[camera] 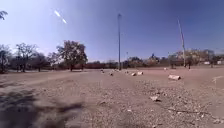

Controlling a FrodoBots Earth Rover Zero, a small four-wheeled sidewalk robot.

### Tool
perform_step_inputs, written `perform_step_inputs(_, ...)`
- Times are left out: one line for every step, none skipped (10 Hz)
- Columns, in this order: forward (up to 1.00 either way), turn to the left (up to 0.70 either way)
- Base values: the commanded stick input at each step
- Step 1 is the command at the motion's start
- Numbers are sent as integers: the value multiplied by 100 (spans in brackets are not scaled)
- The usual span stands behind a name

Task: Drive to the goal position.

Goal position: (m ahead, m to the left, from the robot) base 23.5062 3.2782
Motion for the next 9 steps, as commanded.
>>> perform_step_inputs(50, 0)
perform_step_inputs(50, 0)
perform_step_inputs(50, 0)
perform_step_inputs(50, 0)
perform_step_inputs(50, 0)
perform_step_inputs(50, 0)
perform_step_inputs(50, 0)
perform_step_inputs(50, 0)
perform_step_inputs(50, 0)
